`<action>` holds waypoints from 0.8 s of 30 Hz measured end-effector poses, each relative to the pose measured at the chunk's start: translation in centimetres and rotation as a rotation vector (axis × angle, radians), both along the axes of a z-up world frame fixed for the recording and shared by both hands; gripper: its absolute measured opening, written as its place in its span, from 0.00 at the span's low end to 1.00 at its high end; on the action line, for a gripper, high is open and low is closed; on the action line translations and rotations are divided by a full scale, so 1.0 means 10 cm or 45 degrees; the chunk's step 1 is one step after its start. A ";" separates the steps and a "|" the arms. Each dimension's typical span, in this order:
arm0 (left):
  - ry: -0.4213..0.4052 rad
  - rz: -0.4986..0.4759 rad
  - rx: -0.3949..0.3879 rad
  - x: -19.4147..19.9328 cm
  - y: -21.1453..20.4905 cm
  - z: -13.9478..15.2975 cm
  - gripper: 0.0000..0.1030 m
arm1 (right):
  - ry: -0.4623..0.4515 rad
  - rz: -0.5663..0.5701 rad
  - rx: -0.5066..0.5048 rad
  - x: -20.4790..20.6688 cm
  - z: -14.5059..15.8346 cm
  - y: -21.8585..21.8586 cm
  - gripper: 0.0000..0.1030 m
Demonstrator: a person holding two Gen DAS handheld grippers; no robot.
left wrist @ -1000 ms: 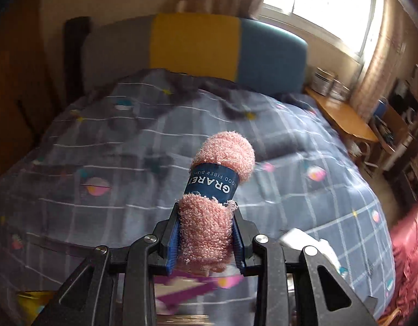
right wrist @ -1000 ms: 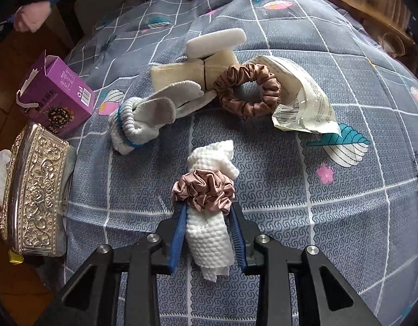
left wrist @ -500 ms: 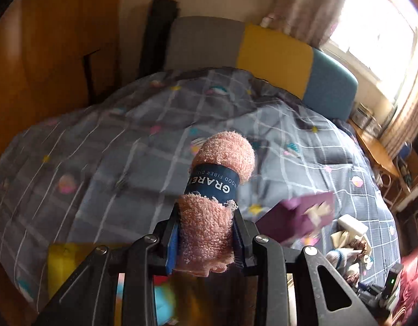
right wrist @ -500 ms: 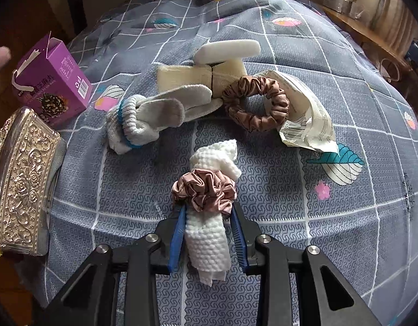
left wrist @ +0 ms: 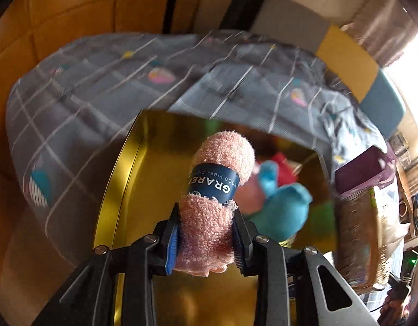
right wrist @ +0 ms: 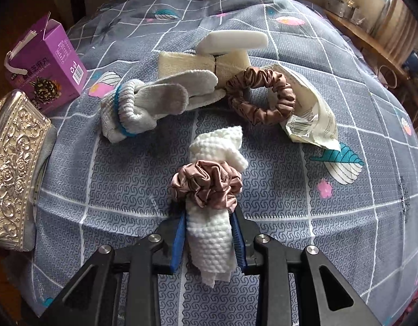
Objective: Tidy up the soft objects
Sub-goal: 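Carry the pink towel into the gold tray with left gripper while right grasps and lifts waffle cloth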
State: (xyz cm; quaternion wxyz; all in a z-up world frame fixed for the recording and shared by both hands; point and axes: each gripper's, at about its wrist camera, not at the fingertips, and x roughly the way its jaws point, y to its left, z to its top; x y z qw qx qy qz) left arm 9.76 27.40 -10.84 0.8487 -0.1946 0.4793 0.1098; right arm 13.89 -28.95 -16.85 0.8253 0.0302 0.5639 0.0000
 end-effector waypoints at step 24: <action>-0.141 -0.165 0.310 -0.63 -0.69 0.18 0.40 | -0.029 -0.033 -0.026 -0.01 0.01 -0.06 0.28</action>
